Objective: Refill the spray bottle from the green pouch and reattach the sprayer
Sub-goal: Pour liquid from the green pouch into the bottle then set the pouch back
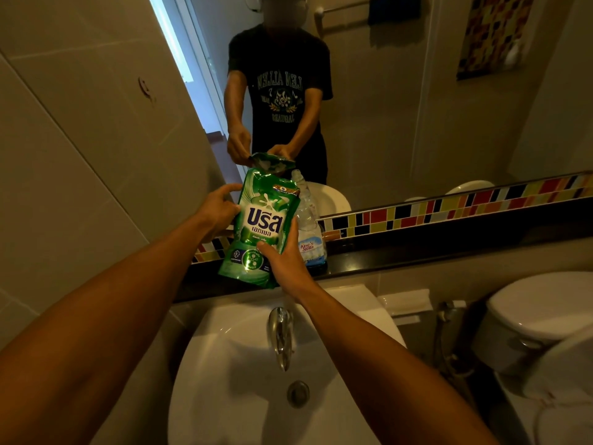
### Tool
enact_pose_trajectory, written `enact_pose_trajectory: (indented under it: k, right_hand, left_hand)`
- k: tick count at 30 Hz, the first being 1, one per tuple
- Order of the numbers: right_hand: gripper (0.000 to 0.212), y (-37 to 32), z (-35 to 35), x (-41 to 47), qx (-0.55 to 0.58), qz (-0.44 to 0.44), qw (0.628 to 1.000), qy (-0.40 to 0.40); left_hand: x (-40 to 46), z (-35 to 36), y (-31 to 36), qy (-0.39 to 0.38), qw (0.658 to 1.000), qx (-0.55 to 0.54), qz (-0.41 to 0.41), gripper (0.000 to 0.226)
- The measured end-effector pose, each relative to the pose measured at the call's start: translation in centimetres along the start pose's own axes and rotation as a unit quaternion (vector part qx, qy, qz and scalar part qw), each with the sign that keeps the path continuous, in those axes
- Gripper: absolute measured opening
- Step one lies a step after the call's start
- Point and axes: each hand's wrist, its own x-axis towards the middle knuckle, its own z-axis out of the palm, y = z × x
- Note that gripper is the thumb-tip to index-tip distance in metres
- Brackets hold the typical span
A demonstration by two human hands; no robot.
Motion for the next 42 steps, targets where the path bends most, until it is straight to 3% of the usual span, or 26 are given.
enact_pose_trajectory:
  k: [42]
  right_hand:
    - [0.101,-1.3,1.2,0.0,0.054,0.018,0.998,-0.007]
  left_hand:
    - [0.1,-0.7,2.5,-0.004,0.998,0.061,-0.001,0.052]
